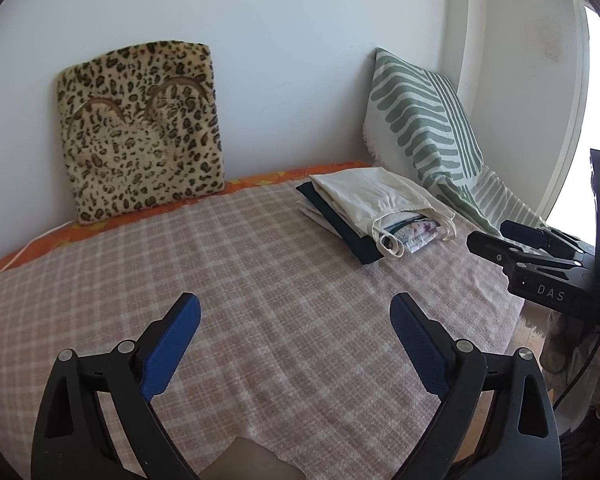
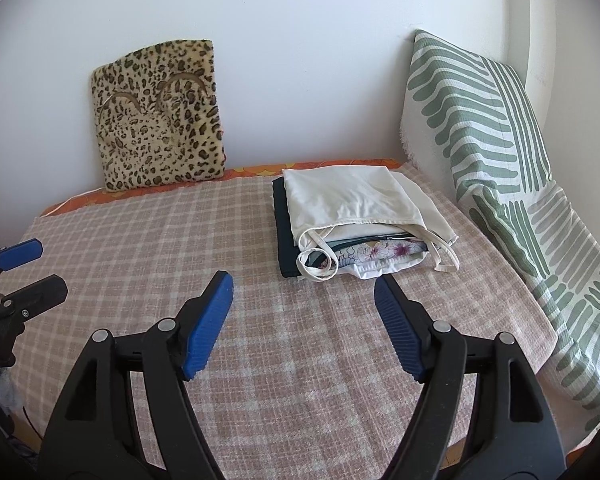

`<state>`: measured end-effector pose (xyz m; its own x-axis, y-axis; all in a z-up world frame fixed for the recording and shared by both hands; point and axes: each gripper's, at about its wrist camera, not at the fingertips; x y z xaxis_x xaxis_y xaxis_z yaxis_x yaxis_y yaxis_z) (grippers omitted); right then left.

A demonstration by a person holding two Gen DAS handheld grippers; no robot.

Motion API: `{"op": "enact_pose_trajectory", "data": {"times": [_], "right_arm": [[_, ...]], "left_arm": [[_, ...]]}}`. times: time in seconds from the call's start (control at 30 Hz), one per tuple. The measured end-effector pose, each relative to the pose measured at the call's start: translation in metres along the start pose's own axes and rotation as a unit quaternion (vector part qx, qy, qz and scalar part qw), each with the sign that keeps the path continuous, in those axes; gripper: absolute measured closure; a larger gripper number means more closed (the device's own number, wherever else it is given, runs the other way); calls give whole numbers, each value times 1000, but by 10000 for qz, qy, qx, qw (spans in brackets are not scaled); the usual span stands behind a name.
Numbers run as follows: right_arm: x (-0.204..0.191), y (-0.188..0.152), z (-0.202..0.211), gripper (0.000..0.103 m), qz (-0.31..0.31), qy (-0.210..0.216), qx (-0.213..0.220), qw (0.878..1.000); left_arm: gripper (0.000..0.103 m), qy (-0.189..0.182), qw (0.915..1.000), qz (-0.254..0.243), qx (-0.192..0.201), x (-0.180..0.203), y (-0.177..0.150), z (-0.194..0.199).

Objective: Fold small clothes

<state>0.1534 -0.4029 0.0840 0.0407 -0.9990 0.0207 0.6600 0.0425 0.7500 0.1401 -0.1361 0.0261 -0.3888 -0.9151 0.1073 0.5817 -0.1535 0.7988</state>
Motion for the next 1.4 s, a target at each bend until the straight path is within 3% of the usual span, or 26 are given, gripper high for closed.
{"op": "enact_pose_trajectory", "data": {"times": [0.07, 0.1, 0.17, 0.3, 0.73, 1.4], "right_arm": [[-3, -3, 2, 24, -31, -5, 10, 10000], [-4, -4, 2, 16, -50, -6, 19, 10000], [-6, -6, 6, 9, -75, -19, 143, 9999], [-12, -5, 11, 8, 92, -226, 355, 9991], [-10, -2, 13, 7, -70, -151, 367, 9992], [-14, 2, 10, 7, -89, -50, 368, 9993]], "left_arm": [[5, 49, 10000, 8, 53, -1, -3, 2], [5, 63, 10000, 1, 49, -2, -4, 2], [4, 92, 10000, -29, 17, -2, -8, 2], [1, 160, 9997, -156, 58, 0, -14, 3], [1, 170, 9998, -10, -102, -3, -21, -5], [1, 179, 9998, 63, -45, -6, -19, -2]]}}
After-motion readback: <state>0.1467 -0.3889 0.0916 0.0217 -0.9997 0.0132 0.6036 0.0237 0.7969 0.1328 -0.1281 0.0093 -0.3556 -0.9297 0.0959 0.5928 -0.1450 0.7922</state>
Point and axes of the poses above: each gripper's, at about its wrist camera, not at the fingertips, and z roughly against the way its jaws point, x to its right, y to its top, and after that the axes turned 1 degree about -x, right-handed
